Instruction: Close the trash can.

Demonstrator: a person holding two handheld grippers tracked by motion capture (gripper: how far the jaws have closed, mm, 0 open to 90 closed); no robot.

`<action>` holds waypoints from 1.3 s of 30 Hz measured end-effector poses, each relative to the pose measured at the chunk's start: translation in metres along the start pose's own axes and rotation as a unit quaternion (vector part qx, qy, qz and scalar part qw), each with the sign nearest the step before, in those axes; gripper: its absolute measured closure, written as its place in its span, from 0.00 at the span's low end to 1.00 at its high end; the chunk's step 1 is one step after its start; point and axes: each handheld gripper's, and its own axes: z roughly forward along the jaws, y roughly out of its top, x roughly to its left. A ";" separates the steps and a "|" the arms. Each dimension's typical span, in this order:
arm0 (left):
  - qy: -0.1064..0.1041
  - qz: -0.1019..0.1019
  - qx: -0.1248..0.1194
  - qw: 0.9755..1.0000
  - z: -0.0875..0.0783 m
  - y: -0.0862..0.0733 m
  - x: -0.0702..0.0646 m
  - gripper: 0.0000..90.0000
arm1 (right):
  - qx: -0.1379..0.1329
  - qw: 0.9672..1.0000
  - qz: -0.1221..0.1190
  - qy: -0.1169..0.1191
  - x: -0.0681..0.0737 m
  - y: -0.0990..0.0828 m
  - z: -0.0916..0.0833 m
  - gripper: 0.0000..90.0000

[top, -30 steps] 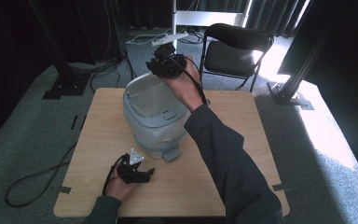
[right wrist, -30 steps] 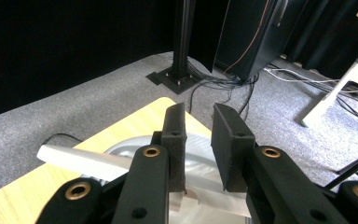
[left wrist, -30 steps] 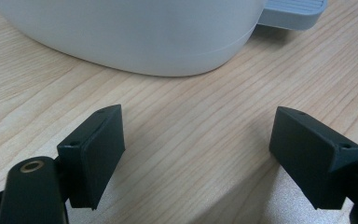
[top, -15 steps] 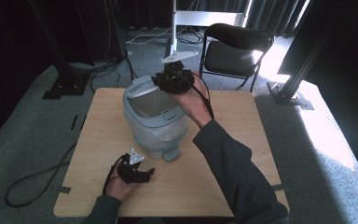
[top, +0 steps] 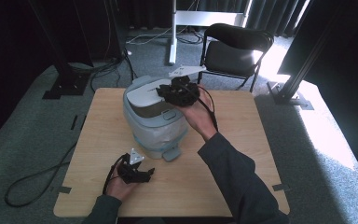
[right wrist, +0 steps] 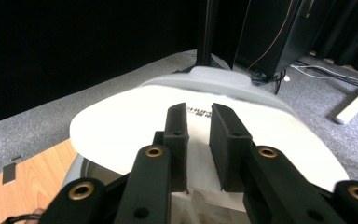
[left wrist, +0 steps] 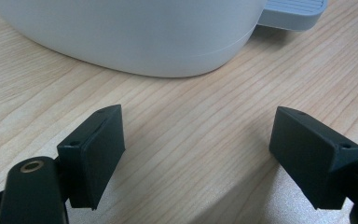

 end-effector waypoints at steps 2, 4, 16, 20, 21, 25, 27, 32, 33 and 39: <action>0.000 0.000 0.000 1.000 0.000 0.000 0.000 0.20 | 0.001 1.000 -0.004 0.000 0.001 -0.004 0.000 0.87; 0.000 0.000 0.000 1.000 0.000 0.000 0.000 0.20 | 0.002 1.000 -0.005 0.000 0.002 -0.008 -0.001 0.88; 0.000 0.000 0.000 1.000 0.000 0.000 0.000 0.20 | 0.000 1.000 -0.002 0.004 0.004 -0.028 -0.004 0.88; 0.000 -0.001 0.000 1.000 0.000 0.000 0.000 0.20 | 0.000 1.000 -0.006 0.004 0.005 -0.031 -0.004 0.89; 0.000 -0.001 0.000 1.000 0.000 0.000 0.000 0.20 | 0.000 1.000 -0.003 0.005 0.005 -0.032 -0.005 0.89; 0.000 0.000 0.000 1.000 0.000 0.000 0.000 0.20 | -0.002 1.000 -0.002 0.006 0.004 -0.035 -0.006 0.89; 0.000 0.000 0.000 1.000 0.001 0.000 0.000 0.20 | -0.002 1.000 -0.002 0.006 0.004 -0.036 -0.007 0.89; 0.000 0.000 0.000 1.000 0.000 0.000 0.000 0.20 | -0.002 1.000 -0.004 0.005 0.005 -0.037 -0.008 0.89; 0.000 0.000 0.000 1.000 0.000 0.000 0.000 0.20 | -0.003 1.000 -0.004 0.006 0.005 -0.037 -0.008 0.89; 0.000 0.000 0.000 1.000 0.000 0.000 0.000 0.20 | 0.002 1.000 -0.009 0.003 0.007 -0.041 -0.007 0.91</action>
